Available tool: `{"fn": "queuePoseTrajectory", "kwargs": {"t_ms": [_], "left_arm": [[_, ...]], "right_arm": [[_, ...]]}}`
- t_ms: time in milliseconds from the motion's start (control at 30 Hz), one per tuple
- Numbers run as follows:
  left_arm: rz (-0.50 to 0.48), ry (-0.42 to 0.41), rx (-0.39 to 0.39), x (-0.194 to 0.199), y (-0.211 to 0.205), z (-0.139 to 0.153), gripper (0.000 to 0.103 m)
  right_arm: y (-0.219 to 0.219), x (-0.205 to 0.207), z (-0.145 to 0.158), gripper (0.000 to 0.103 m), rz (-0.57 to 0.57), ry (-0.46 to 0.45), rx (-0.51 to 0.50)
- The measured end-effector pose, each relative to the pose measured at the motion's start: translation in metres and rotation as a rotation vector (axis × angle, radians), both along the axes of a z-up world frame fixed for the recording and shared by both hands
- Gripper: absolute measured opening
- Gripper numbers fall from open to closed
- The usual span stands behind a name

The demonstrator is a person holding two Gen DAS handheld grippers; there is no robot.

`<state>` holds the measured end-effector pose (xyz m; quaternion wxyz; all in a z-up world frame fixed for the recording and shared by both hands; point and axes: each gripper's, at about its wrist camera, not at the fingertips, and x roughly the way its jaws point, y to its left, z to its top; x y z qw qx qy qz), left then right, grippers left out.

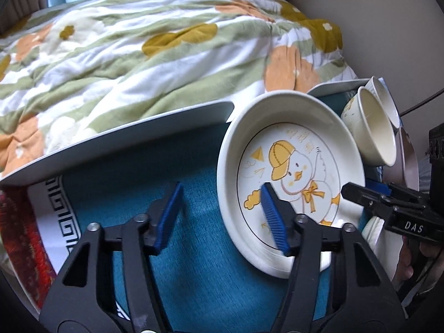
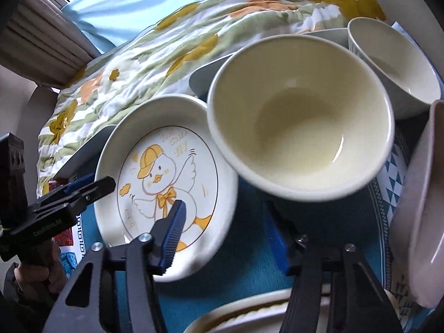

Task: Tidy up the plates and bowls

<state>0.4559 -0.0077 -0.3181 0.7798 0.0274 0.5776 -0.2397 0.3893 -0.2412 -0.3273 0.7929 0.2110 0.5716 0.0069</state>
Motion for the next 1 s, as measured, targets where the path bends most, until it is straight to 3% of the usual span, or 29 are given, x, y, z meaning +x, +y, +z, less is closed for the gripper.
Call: {"fn": "queuePoseTrajectory", "kwargs": {"t_ms": [100, 167, 267, 1000], "left_arm": [[-0.017, 0.010, 0.009, 0.002, -0.003, -0.005, 0.041], [-0.027, 0.008, 0.014, 0.003, -0.004, -0.005, 0.025], [-0.036, 0.012, -0.005, 0.003, -0.005, -0.004, 0.013], [-0.021, -0.064, 0.053, -0.016, -0.003, 0.012, 0.013]], "right_arm": [[-0.001, 0.001, -0.002, 0.038, -0.005, -0.005, 0.002], [0.000, 0.003, -0.001, 0.032, -0.002, -0.011, -0.003], [0.004, 0.003, -0.002, 0.019, 0.007, -0.016, -0.005], [0.017, 0.007, 0.004, 0.015, 0.046, -0.047, -0.051]]}}
